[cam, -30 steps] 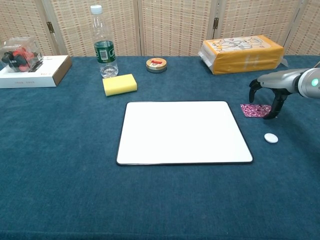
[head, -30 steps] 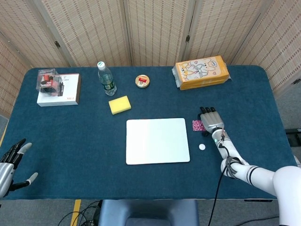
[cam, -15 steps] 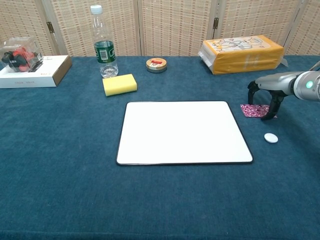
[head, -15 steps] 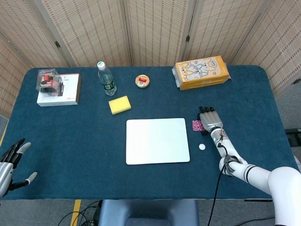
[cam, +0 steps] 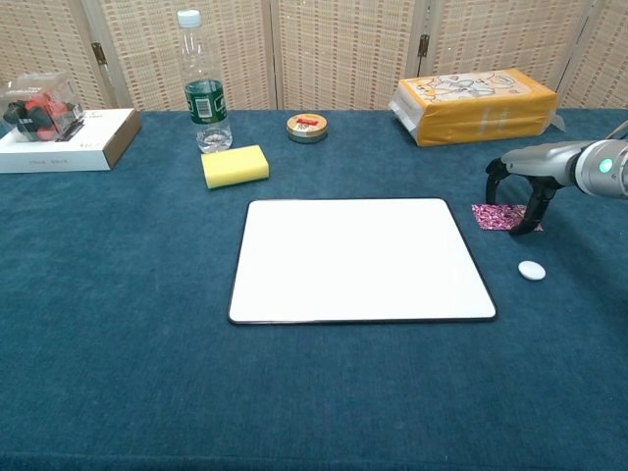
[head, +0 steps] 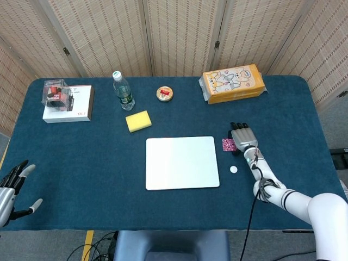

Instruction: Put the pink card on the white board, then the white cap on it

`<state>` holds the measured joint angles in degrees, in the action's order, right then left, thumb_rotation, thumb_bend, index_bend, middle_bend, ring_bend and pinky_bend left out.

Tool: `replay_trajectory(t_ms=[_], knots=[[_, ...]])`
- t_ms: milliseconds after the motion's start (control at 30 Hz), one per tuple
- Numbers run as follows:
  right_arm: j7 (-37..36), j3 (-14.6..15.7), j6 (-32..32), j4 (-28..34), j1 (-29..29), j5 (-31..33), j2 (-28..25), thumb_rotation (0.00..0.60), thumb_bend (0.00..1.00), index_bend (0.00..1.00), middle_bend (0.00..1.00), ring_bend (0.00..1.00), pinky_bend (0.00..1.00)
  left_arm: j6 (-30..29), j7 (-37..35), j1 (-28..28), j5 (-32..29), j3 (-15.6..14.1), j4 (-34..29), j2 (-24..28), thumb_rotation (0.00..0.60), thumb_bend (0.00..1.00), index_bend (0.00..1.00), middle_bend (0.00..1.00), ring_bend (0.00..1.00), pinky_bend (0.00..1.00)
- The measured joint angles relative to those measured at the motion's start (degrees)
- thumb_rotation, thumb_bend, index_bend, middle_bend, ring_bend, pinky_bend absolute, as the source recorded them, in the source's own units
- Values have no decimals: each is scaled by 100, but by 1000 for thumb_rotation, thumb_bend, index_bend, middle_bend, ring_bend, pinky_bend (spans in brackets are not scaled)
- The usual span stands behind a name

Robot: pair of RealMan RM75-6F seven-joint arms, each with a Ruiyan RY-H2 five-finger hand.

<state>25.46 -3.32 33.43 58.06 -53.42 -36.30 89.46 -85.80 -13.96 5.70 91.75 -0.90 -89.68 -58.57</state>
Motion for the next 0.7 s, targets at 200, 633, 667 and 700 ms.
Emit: replay_trajectory(t_ms=[200,633,667,700], knots=[[-52,-25,21,-31,9,-103,26,600,191,377,51,0,0,18,-8,14,-2,5,16,-9,600,294,0,0,54,199],[-110,-118,262,362,82,-250,-167,600,226,446,78,0,0,-24,-2,-4,-18,21,28,-23,600,293,0,0,54,199],[-126,-141,302,454,89,-270,-218,600,226,446,78,0,0,-21,4,-4,-24,22,28,-24,600,294,0,0,54,199],[-137,-160,337,533,94,-286,-265,600,226,446,78,0,0,-16,6,-3,-29,24,28,-25,600,294,0,0,54,200]])
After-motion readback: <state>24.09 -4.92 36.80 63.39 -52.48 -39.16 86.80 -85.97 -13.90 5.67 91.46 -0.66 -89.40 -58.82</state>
